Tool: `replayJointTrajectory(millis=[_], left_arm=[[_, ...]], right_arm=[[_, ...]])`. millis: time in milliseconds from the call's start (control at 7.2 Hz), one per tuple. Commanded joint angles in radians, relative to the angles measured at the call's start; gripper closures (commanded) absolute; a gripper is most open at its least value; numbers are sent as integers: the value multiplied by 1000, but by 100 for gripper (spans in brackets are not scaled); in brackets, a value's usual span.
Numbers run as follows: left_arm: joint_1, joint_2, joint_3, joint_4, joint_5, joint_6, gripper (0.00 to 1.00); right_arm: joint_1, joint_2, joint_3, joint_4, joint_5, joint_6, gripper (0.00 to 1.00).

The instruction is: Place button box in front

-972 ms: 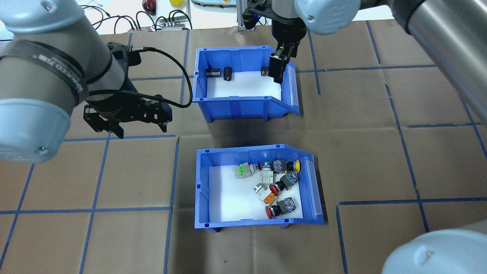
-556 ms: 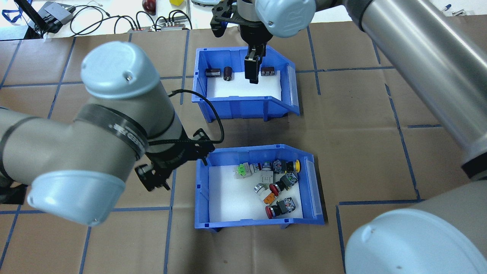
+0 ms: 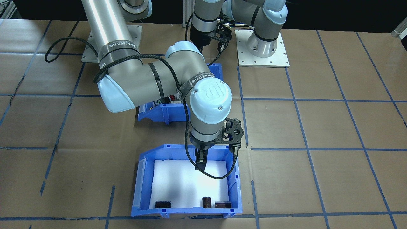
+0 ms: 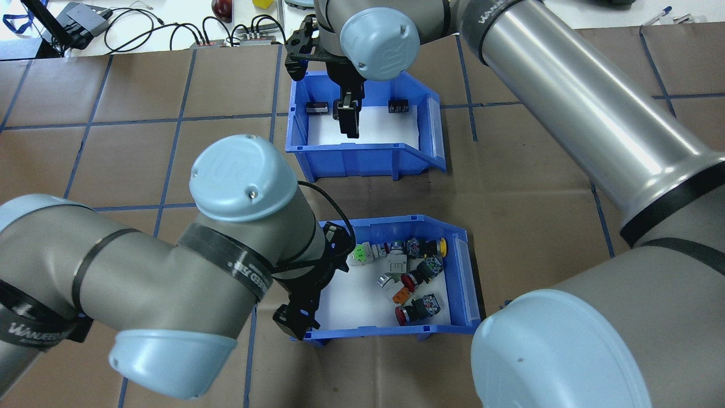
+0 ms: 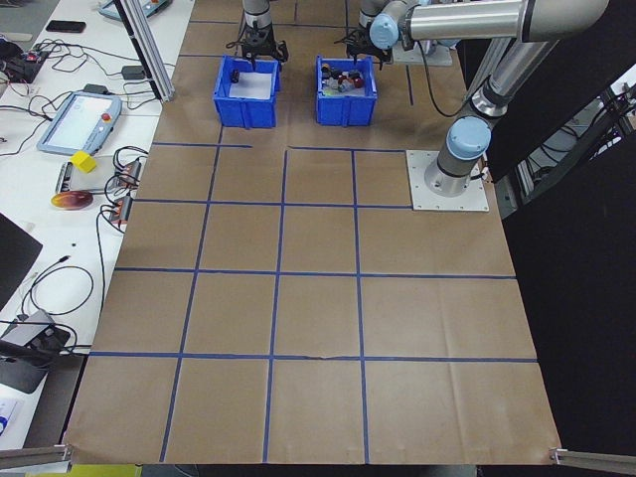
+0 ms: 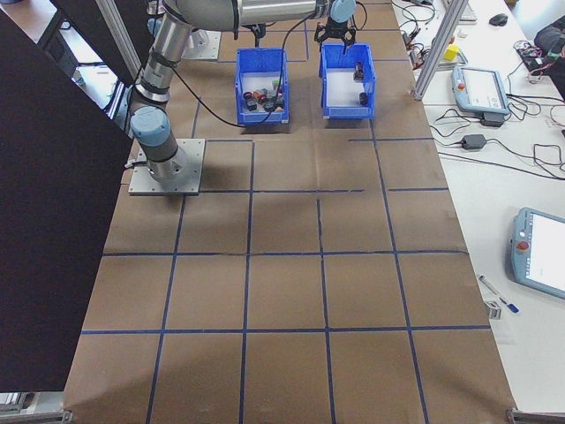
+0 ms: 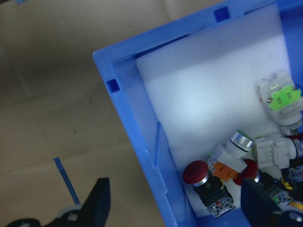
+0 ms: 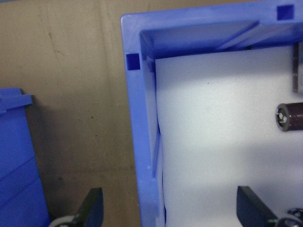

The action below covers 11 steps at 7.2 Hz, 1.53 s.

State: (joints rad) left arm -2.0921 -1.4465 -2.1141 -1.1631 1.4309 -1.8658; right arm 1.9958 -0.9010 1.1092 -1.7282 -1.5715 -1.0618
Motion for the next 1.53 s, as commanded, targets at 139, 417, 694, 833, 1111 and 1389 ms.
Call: replayJointTrajectory(millis=[139, 417, 694, 833, 1111, 1389], left_arm=[[-25, -35, -68, 40, -1, -167, 4], [-25, -38, -109, 104, 3, -174, 4], [-25, -87, -110, 196, 0, -226, 12], [-25, -97, -115, 201, 0, -231, 18], [-25, -97, -115, 261, -9, -230, 63], [-22, -89, -109, 267, -7, -207, 100]], right_arm=[[9, 4, 141, -129, -5, 13, 13], [9, 1, 140, -154, -10, 10, 64], [9, -19, 135, -154, -15, 9, 92], [8, -32, 130, -159, -34, 8, 94], [-24, -67, 86, -156, -76, -16, 95], [-130, -104, 96, -145, -79, -161, 95]])
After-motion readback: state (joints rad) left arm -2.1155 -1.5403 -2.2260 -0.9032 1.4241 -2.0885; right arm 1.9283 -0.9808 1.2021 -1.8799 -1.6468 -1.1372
